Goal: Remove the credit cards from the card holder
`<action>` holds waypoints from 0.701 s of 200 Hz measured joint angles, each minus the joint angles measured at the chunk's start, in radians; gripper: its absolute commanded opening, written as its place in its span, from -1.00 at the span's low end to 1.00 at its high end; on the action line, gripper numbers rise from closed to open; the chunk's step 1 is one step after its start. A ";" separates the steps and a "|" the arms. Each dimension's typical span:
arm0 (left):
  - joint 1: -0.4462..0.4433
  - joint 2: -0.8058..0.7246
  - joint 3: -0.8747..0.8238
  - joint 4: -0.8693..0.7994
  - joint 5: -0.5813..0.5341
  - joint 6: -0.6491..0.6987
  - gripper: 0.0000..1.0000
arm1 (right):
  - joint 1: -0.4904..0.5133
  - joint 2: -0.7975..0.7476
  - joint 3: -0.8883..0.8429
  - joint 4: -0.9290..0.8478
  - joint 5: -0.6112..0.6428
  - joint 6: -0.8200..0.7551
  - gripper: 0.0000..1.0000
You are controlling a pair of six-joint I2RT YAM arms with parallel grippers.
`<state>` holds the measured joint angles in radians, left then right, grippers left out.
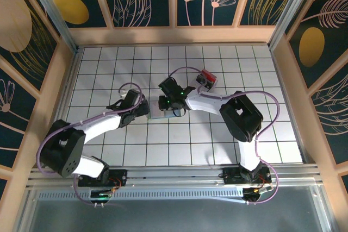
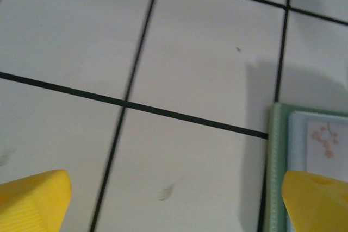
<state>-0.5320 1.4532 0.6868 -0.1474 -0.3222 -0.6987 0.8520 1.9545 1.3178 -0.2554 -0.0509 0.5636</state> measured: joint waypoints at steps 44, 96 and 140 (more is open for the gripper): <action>-0.030 0.112 0.041 0.016 -0.003 0.018 0.98 | -0.002 0.006 0.000 0.021 -0.034 0.004 -0.57; -0.030 0.166 0.046 0.019 -0.014 0.022 0.97 | -0.008 0.041 0.000 0.036 -0.070 0.016 -0.54; -0.031 0.173 0.050 0.025 -0.023 0.022 0.98 | -0.018 0.058 -0.005 0.037 -0.083 0.027 -0.47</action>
<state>-0.5632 1.6260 0.7372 -0.1226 -0.3450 -0.6765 0.8341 2.0129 1.3125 -0.2180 -0.1337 0.5907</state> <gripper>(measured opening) 0.988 0.258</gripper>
